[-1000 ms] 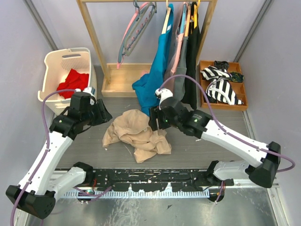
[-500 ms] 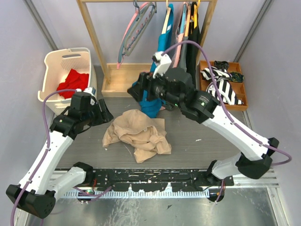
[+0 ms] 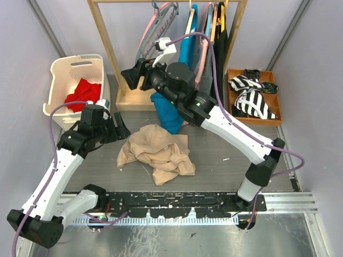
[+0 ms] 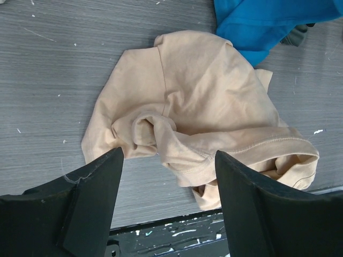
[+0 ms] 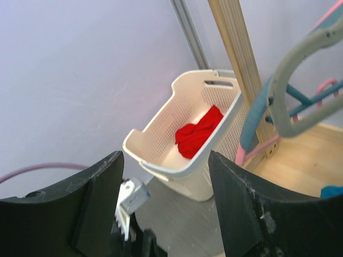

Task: Place the t-shirt on the hanger
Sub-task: Pick up the hanger from the clothesline.

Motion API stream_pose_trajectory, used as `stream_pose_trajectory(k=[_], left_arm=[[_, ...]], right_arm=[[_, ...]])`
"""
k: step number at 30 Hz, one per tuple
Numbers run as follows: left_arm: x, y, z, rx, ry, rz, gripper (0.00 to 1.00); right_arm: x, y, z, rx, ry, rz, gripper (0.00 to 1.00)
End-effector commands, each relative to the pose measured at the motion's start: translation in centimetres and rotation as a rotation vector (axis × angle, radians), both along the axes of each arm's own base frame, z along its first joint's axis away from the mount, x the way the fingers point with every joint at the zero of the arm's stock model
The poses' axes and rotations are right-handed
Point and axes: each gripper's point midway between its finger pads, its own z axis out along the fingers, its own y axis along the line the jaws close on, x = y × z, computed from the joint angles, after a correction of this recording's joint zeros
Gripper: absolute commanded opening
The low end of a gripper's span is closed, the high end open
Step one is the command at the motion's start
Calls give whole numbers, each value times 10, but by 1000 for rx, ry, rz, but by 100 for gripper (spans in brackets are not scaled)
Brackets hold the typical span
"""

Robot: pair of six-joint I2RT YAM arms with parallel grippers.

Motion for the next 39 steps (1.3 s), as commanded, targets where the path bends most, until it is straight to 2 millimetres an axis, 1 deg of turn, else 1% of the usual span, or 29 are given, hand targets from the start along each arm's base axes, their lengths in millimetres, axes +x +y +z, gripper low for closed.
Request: stream_pose_trajectory(k=[1,3,5,11,15,18,21,24,28,30,36,37,39], left_arm=[[-2,1,6,4,-31,-22,77],[-2,2,6,7,-35,-21,77],[-3,3,5,11,-39,-22,77],[-4,4,3,16,-36,-23,78],[-3,5,4,16,-37,-21,78],[-3,5,5,16,-41,-20,78],[-3,5,5,16,-42,-20,78],[-3,4,5,11,-39,-19,78],[-3,4,6,10,-44,-18,78],[-3,4,7,8,-47,-17,78],[-4,3,7,2,-41,-17,77],[-4,3,6,2,-40,-19,77],[-4,3,6,0,-39,-18,77]], right_arm=[[16,-3,58,132,-147,-76,70],[26,-3,61,119,-159,-125,70],[39,-4,57,91,-153,-175,69],[69,-17,43,35,-126,-295,69],[91,-24,29,6,-91,-334,68],[99,-30,21,-8,-66,-354,68],[102,-37,17,-17,-50,-380,66],[105,-44,15,-24,-36,-407,63],[105,-51,13,-25,-22,-426,50],[103,-55,14,-22,-22,-429,41],[96,-63,18,-13,-30,-432,28],[95,-65,19,-10,-32,-434,25],[94,-68,18,-11,-32,-442,22]])
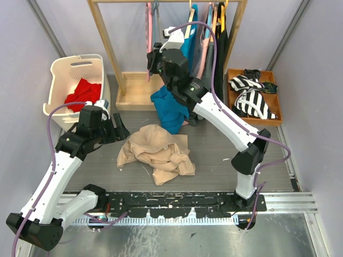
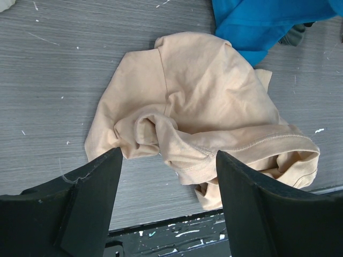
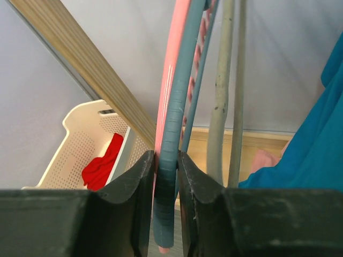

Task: Place the t-shirt on the hanger
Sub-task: Pick up the hanger from the clothesline.

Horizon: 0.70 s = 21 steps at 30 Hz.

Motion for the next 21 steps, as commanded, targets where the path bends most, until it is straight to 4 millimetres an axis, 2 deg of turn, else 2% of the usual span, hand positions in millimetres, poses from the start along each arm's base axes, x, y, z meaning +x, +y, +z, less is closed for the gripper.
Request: stream_pose_trajectory(k=[1,6,11,13,16,21], left_arm=[[-1,-1,3,-8,-13,-9,77],[-1,-1,3,-12,-13,-8,77],[-2,-1,4,-12,-15,-8,76],[-1,-1,4,-12,-15,-8,76],[-1,-1,4,-13,-14,-10,76],[-1,-2,5,-20,-13,-9,76]], right_arm=[[-19,-24,48,91,-77,-13,22],[-23,-27,51,103,-86,-8,16],[-31,-33,62,134,-115,5,11],[-35,-34,69,146,-132,17,12],[-38,-38,73,148,-142,18,19],[-40,-41,72,148,-147,17,24]])
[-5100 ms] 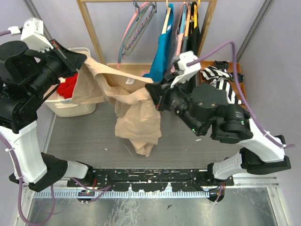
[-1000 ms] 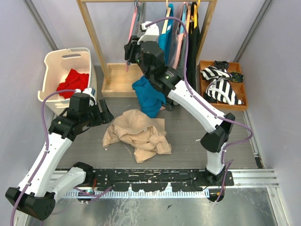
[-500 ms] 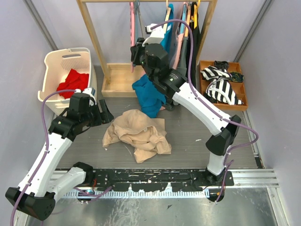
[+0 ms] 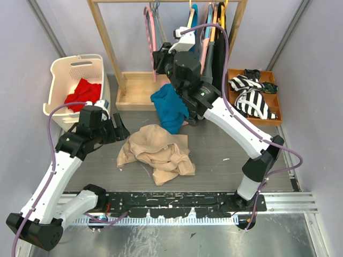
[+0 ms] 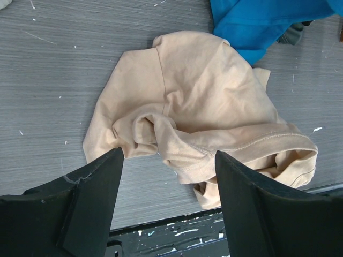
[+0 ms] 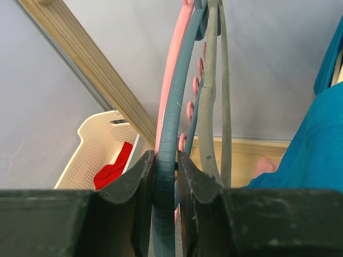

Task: Place the t-shirt on the hanger
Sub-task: Pick up the hanger from the clothesline.

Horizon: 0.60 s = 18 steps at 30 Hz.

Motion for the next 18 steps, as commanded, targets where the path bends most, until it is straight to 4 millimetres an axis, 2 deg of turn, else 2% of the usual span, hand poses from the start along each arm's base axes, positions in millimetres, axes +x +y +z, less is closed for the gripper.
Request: stream_pose_trajectory(k=[1,3,10,18], left_arm=[[-1,-1,5,-16,-14,-2,76],[0,-1,5,-17,-14,-3,76],[1,-2,7,-19,-16,-3,75],[2,-3,7,-20,-11,-6,74]], right_arm=[[-19,-15,48,97,-101,20,29],[-19,-16,47,96,-103,22,34],[-19,-19,47,104,-108,25,38],[-12,-24,42,104,-94,9,28]])
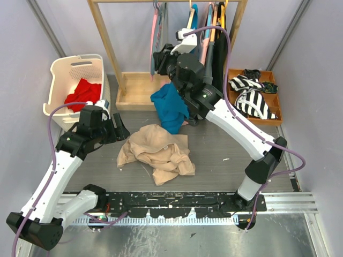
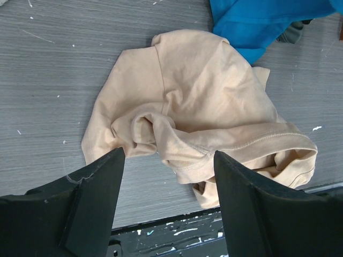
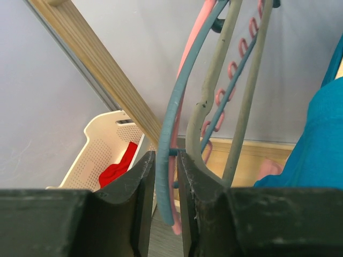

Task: Place the t-shirt on the hanger
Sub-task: Pick up the hanger from the clothesline.

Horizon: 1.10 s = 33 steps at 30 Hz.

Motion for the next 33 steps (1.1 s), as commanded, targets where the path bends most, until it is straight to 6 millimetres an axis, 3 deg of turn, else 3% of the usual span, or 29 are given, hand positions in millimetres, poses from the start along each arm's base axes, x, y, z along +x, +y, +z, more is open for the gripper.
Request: stream_pose_trajectory(k=[1,15,18,23,33], left_arm=[[3,-2,8,-15,-15,-4,74],[4,-2,4,-5,-9,-5,74],[4,-2,4,-5,-5,-6,74],[9,-4,5,-11,-22,-8,74],[10,-4,5,-6,-25,-11,73]], right_arm=[[-6,-20,41,89,-72,-16,29],[2,1,41,98,-74,69,39],[5,1,38,95,-65,59,35],[7,0,33,86,-55,45,21],[20,-3,22,55,-13,-13,25]])
